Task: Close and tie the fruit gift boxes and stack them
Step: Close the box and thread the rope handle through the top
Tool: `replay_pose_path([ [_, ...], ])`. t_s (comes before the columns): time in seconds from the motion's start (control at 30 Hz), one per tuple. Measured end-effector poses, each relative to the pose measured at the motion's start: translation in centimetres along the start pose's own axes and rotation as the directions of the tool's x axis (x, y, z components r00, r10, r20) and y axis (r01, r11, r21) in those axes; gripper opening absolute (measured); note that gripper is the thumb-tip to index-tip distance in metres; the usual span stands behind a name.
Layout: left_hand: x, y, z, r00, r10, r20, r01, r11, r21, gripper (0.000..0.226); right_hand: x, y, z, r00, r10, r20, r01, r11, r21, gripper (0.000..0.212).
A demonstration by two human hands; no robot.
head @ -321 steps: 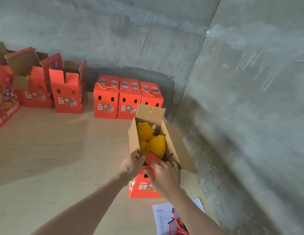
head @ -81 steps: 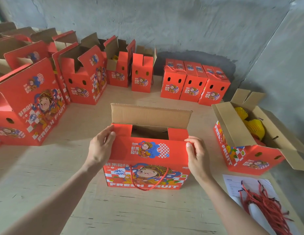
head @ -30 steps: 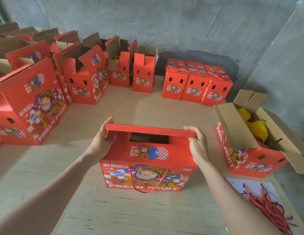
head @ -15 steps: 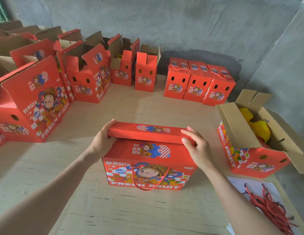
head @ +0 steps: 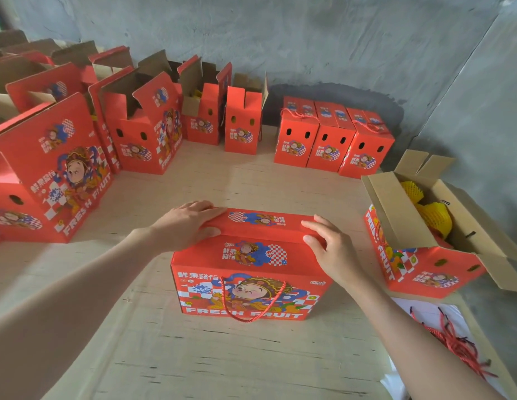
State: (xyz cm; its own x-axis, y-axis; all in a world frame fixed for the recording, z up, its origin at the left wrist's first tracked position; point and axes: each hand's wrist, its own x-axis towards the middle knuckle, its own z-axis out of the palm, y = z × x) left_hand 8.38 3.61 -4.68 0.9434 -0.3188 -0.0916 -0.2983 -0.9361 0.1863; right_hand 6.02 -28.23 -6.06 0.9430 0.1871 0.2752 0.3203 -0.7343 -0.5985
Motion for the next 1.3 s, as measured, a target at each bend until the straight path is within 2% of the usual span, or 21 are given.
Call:
replay_pose_path([
  [0.13,-0.5,0.4,0.8,0.997,0.007,-0.079,-0.006,1.0,0.011,0.055,-0.1,-0.5,0.7,0.989,-0.145,0.004,0.144,0.976,-0.161,0.038],
  [0.4,-0.4,0.1,1.4,0.992,0.018,-0.125,-0.018,1.0,-0.004,0.052,0.3,-0.9,0.7,0.973,-0.218,-0.075,0.195,0.951,-0.242,0.035],
  [0.83,-0.3,-0.3,0.9,0.999,0.047,-0.023,-0.049,0.996,-0.078,0.051,0.0,-0.8,0.8,0.947,-0.299,-0.12,0.26,0.929,-0.262,0.031],
  [0.97,-0.4,0.1,0.9,1.0,0.004,0.015,-0.002,0.995,-0.1,0.049,0.0,-0.8,0.7,0.947,-0.29,-0.135,0.249,0.934,-0.258,0.03],
  [1.03,-0.4,0.5,1.4,0.998,-0.028,0.056,0.028,1.0,-0.014,0.052,-0.1,-0.6,0.6,0.968,-0.241,-0.07,0.216,0.943,-0.253,0.039],
  [1.1,-0.5,0.8,1.9,0.996,-0.048,0.07,0.045,0.997,0.056,0.054,-0.5,-0.3,0.5,0.979,-0.19,0.072,0.202,0.946,-0.252,0.049],
  [1.2,-0.3,0.6,2.0,0.995,-0.054,0.085,0.047,0.995,0.088,0.057,-0.8,0.2,0.6,0.952,-0.143,0.272,0.209,0.95,-0.232,0.049],
  [1.3,-0.2,0.5,2.1,0.992,-0.059,0.108,0.049,0.994,0.095,0.066,-0.6,0.4,0.7,0.929,-0.111,0.353,0.219,0.934,-0.281,0.048],
])
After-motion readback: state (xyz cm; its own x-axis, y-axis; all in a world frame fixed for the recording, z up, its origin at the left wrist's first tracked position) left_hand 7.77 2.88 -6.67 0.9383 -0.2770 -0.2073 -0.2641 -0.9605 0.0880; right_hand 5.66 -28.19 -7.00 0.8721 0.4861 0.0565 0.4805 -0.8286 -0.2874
